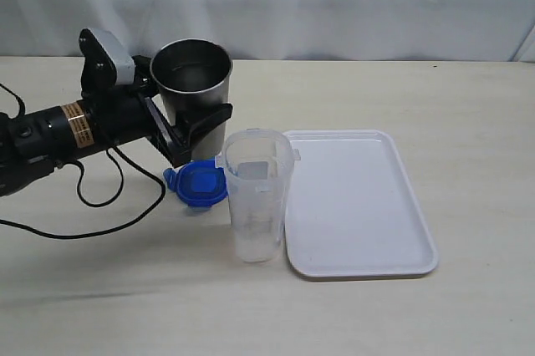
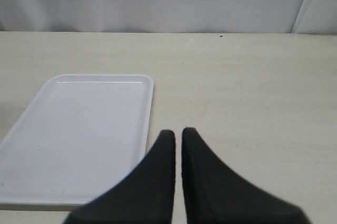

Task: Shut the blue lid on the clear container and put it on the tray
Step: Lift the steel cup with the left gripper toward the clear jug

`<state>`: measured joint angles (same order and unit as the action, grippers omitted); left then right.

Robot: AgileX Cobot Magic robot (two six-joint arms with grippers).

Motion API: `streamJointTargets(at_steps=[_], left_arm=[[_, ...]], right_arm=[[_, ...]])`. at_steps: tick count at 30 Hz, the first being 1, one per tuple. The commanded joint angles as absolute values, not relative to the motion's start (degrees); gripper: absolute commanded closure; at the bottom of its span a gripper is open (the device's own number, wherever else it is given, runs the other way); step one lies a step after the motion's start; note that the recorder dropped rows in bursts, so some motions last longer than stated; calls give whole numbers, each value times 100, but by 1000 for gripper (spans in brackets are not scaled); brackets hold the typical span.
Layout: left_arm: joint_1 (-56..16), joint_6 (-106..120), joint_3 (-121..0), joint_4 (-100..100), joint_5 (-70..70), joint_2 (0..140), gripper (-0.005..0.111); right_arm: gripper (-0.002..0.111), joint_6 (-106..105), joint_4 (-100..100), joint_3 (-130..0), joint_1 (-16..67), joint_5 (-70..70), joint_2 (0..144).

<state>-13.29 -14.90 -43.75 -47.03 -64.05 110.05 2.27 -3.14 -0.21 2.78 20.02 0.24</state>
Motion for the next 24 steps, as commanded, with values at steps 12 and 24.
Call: streamJointTargets(at_steps=[12,24], left_arm=[[-1335,-2380,-4823,-5048,-6633,10730,107],[-1335,-2049,-4823,-5482,-6798,10730,107]], right_arm=[[104,225,-322,0,259,1980,0],[104,225,-322,0,259,1980,0]])
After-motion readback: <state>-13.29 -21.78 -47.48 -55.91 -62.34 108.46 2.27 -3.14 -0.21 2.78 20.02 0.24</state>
